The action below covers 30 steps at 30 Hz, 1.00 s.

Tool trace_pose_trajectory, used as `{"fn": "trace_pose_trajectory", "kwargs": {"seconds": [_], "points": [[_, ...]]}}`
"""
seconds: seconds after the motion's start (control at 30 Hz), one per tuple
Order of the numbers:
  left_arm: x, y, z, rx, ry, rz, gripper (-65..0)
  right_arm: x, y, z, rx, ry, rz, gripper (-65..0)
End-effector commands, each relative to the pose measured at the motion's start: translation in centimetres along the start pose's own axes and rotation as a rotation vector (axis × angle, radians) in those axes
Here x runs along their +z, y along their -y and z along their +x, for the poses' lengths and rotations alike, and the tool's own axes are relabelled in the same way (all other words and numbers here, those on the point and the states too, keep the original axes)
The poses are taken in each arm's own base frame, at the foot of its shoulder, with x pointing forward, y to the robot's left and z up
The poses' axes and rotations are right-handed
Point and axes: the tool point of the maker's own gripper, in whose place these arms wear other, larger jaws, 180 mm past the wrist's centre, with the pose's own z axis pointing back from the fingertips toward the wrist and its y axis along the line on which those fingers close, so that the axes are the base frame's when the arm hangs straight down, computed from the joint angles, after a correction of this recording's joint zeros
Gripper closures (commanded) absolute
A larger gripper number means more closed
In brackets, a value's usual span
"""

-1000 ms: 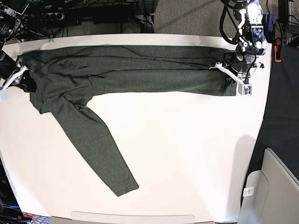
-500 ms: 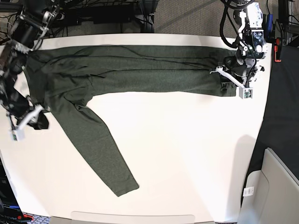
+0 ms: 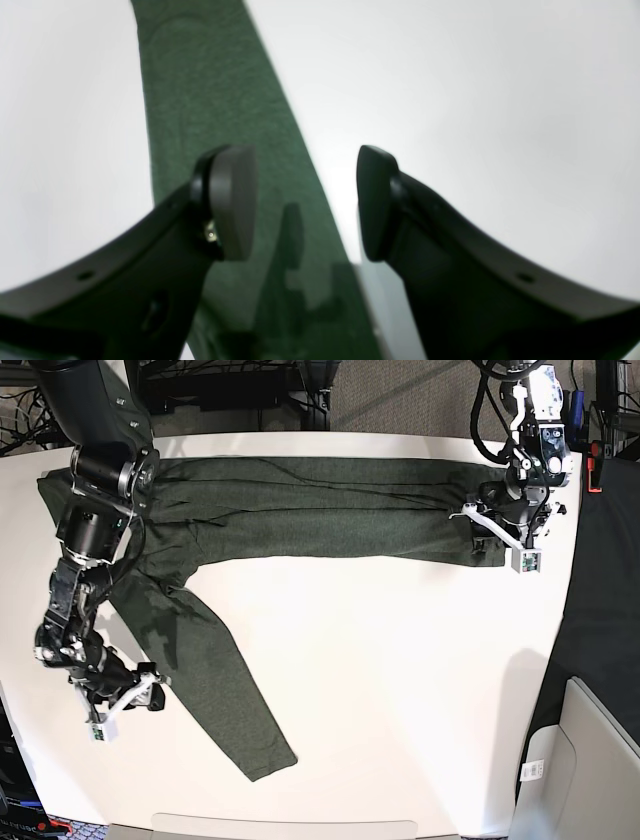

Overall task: Fold the T-shirt properly
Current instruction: 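Move the right gripper to the loose sleeve cuff and grasp it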

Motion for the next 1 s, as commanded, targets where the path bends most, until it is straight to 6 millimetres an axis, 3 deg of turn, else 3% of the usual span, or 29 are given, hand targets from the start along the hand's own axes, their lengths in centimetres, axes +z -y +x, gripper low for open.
{"fn": "trace_pose_trajectory", "kwargs": {"seconds": [0.0,0.27,0.47,0.53,0.7,0.9,0.97], "points": [[0.3,-0.3,1.5,-0.009,0.049,0.009,-30.2,0.2,0.3,2.7,0.007,0.063,-0.001,-32.0],[0.3,-0.3,1.5,-0.009,0.05,0.006,-30.1,-2.9,-0.6,-1.8,-0.084,0.003,0.046,-32.0],[0.3,-0.3,1.5,-0.009,0.05,0.006,-30.1,-3.4,-1.4,-6.3,-0.114,-0.123,0.071,-31.2],[0.4,-0.3,1.5,-0.009,0.052,0.006,-30.1,-3.3,-1.9,-7.4,-0.109,-0.181,0.087,-25.2],[0.4,-0.3,1.5,-0.009,0.052,0.006,-30.1,-2.9,-4.3,-8.7,-0.07,-0.25,0.207,-0.6],[0.4,-0.4,1.5,-0.009,0.054,0.008,-30.0,-1.4,-5.1,-8.7,0.005,-0.295,0.188,-1.0],[0.4,-0.4,1.5,-0.006,0.054,0.01,-29.9,-0.7,-6.5,-8.5,0.034,-0.295,0.197,-1.0]]}}
